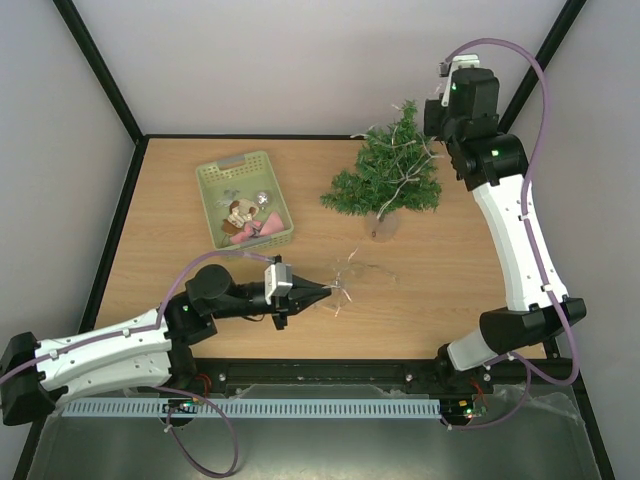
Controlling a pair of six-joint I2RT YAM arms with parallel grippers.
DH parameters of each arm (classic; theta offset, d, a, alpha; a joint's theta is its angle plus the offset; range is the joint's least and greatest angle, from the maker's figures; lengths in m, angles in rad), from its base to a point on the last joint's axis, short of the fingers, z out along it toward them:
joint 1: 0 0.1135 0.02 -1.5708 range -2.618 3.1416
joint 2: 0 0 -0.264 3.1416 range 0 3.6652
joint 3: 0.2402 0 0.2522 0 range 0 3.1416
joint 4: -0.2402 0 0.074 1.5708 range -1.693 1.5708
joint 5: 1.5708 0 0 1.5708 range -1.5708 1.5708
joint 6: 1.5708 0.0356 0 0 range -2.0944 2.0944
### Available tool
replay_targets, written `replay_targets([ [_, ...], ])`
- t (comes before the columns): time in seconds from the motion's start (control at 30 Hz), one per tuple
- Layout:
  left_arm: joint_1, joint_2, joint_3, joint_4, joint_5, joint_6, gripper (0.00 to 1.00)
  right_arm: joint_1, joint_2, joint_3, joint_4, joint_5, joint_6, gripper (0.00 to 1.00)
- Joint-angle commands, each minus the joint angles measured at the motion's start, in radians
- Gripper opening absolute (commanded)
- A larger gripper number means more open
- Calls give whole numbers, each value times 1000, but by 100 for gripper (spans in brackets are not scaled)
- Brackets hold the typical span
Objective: Decorate the small christmas tree
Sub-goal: Wrap the decoration item around the Christmas tree.
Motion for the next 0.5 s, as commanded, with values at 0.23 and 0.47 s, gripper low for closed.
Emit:
replay_targets([
  [0.23, -6, 16, 82, 28, -4, -34, 3, -8, -8, -1, -30, -201, 28, 2],
  [0.47, -6, 56, 129, -37, -21, -30, 2, -121, -1, -46, -61, -198, 83, 2],
])
